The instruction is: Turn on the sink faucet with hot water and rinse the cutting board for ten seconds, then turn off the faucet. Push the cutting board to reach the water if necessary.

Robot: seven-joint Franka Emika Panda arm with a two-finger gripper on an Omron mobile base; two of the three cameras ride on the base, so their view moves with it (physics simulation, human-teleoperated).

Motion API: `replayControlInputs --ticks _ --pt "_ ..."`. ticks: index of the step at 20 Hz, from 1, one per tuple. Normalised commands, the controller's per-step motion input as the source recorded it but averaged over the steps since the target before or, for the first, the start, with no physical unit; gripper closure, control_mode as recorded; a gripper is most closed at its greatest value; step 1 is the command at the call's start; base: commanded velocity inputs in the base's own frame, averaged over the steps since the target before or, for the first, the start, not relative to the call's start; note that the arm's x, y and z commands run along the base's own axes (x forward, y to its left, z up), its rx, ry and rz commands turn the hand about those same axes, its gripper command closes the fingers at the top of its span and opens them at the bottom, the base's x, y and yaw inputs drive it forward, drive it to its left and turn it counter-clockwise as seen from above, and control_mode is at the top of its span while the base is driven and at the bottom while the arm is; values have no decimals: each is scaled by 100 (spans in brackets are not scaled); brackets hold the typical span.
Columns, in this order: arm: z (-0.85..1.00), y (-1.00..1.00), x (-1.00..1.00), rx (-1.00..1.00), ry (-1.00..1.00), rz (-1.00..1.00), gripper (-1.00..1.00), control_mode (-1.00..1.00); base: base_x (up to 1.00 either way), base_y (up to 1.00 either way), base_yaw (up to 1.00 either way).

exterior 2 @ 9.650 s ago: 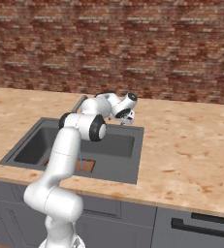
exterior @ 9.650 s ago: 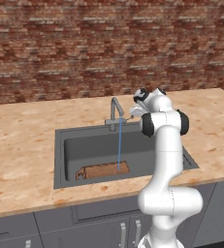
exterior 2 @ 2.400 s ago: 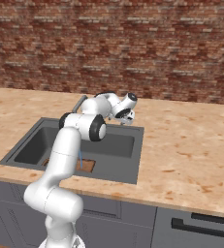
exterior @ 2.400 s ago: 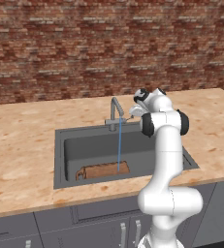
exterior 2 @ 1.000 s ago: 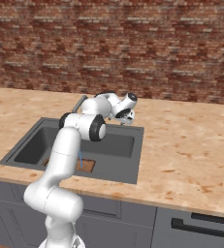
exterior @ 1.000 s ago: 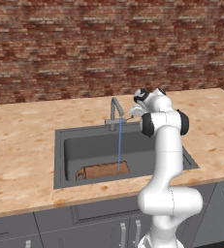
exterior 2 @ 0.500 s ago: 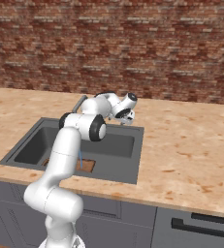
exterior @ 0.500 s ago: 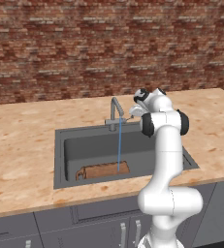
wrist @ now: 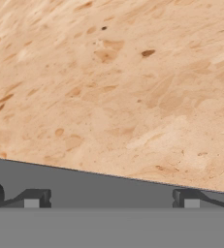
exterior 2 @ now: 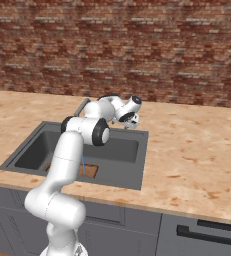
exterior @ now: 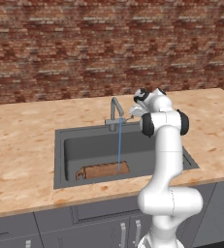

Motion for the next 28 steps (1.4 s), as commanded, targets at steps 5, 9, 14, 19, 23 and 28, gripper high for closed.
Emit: replayControlInputs --ticks 5,9,14,19,23,28 --pt "0 0 0 0 0 0 -100 -100 0 0 0" --pt "0 0 0 0 0 0 -100 -100 0 0 0" --pt "0 0 0 0 0 0 -100 -100 0 0 0" --pt "0 0 0 0 0 0 -100 -100 0 0 0" --pt "0 0 0 0 0 0 -100 -100 0 0 0" --pt "0 0 -2 0 0 0 -100 -100 0 0 0"
